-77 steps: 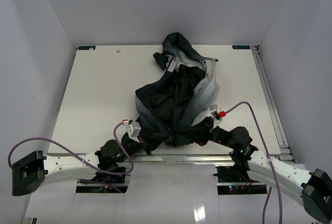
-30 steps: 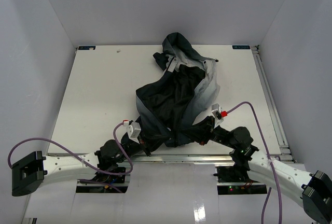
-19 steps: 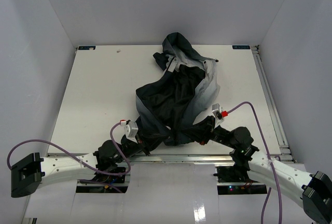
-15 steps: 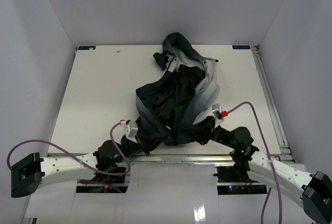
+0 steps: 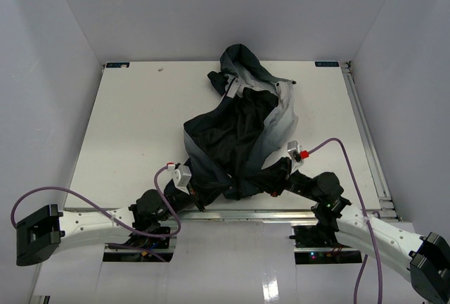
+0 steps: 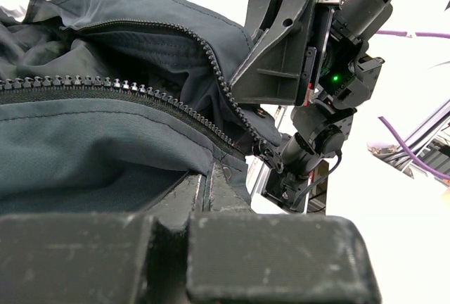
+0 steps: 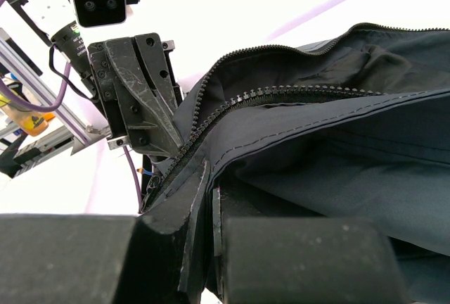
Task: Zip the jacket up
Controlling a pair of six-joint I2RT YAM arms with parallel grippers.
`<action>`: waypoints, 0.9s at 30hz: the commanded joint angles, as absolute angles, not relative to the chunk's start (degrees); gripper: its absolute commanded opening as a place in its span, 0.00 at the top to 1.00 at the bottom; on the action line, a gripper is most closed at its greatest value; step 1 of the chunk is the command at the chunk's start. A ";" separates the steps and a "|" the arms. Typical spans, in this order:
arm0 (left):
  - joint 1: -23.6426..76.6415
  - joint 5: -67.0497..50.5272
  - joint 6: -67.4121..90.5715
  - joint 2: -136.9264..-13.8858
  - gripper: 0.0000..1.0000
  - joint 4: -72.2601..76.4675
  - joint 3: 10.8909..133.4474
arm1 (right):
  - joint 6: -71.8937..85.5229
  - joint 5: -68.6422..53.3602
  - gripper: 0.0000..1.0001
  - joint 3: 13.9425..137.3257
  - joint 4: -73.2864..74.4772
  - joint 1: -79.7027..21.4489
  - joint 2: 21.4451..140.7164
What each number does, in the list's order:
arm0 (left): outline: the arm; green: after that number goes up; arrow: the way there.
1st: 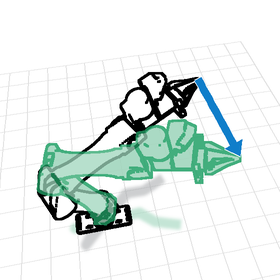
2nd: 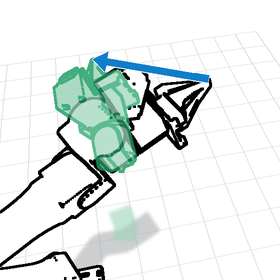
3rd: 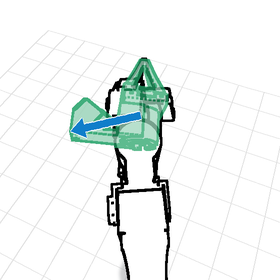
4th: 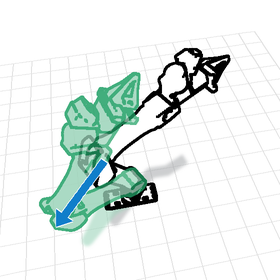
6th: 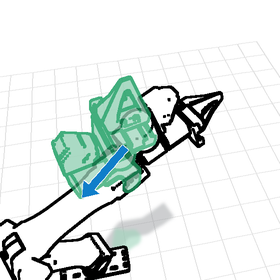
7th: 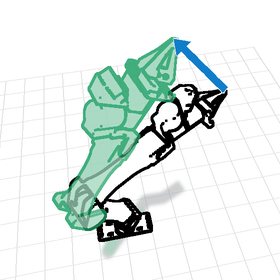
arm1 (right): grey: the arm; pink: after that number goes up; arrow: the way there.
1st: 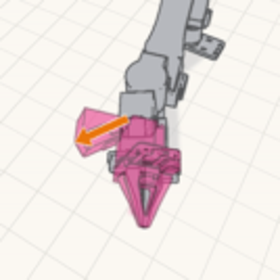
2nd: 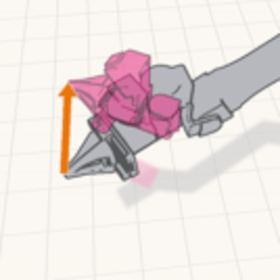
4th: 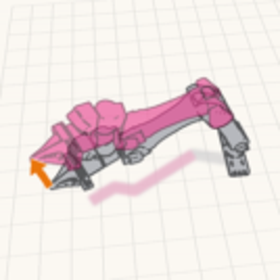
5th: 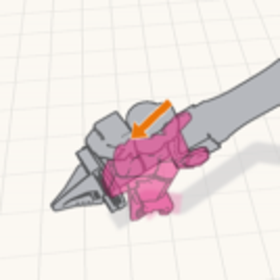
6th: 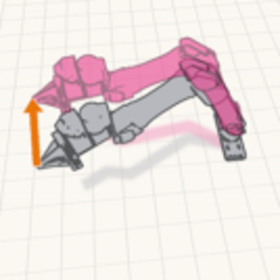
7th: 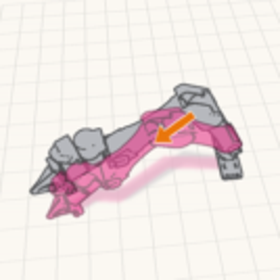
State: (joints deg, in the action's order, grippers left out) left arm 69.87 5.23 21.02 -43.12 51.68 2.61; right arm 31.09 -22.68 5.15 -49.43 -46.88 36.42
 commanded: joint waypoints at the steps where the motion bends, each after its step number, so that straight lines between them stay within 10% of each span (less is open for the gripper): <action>1: 69.79 3.61 20.74 -42.60 1.00 54.82 -6.55 | 31.04 -22.89 0.92 6.59 -50.80 -46.58 35.70; 27: 69.79 3.60 20.66 -42.71 1.00 54.84 -6.86 | 31.20 -22.94 0.92 6.24 -50.71 -46.32 35.16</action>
